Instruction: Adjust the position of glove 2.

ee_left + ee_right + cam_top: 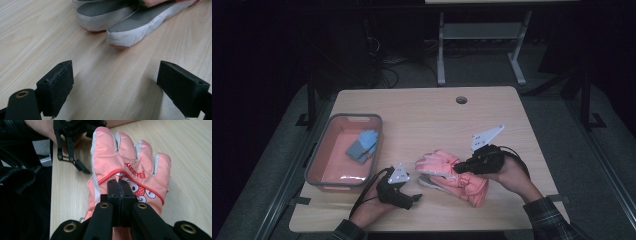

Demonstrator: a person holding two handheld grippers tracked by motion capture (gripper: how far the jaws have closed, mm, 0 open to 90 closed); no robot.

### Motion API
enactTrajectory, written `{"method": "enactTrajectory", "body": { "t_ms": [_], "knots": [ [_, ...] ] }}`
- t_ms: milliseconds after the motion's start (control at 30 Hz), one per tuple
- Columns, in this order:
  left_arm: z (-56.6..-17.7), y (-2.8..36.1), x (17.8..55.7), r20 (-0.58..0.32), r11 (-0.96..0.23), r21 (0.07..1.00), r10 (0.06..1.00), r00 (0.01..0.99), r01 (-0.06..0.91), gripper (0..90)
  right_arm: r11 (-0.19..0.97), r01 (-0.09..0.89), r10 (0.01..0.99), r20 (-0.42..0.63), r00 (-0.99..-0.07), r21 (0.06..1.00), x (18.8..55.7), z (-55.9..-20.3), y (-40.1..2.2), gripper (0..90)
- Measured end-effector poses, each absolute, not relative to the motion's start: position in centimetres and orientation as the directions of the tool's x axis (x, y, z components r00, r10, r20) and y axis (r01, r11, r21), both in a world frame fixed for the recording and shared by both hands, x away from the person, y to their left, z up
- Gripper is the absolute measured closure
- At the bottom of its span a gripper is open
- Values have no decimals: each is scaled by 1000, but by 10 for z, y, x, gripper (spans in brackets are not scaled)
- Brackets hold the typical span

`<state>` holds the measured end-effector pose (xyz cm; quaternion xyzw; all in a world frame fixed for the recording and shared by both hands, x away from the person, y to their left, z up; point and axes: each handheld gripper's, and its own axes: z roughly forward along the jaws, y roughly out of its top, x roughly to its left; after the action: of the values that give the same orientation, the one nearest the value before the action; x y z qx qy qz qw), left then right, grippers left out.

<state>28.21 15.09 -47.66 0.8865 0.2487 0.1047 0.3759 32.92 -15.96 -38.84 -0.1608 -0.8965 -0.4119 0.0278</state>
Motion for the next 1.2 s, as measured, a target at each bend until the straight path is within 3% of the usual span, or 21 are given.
{"method": "enactTrajectory", "body": {
  "t_ms": [633, 833, 867, 967, 1000, 1067, 1100, 1200],
  "knots": [
    [-477, 151, 282, 1, -595, 719, 519, 855, 360, 129, 705, 308, 269, 162, -950, 638, 330, -417, -145, 890],
    [-474, 149, 283, 3, -615, 694, 523, 853, 374, 129, 618, 381, 294, 247, -923, 688, 331, -404, -155, 732],
    [-472, 148, 284, 0, -620, 684, 526, 851, 383, 136, 593, 374, 296, 238, -925, 713, 332, -400, -159, 649],
    [-469, 149, 283, -5, -618, 683, 529, 848, 390, 140, 569, 370, 300, 233, -925, 734, 333, -395, -163, 618],
    [-468, 150, 282, -3, -615, 684, 534, 845, 391, 150, 552, 379, 305, 243, -921, 743, 332, -392, -165, 603],
    [-464, 151, 280, 2, -608, 695, 536, 844, 384, 269, 528, 385, 319, 244, -916, 757, 333, -388, -170, 594],
    [-462, 152, 279, 6, -605, 699, 539, 843, 381, 269, 524, 385, 326, 238, -915, 760, 334, -386, -172, 594],
    [-455, 153, 275, -13, -600, 699, 534, 845, 390, 481, 500, 390, 359, 225, -906, 773, 336, -383, -182, 659]
  ]
}}
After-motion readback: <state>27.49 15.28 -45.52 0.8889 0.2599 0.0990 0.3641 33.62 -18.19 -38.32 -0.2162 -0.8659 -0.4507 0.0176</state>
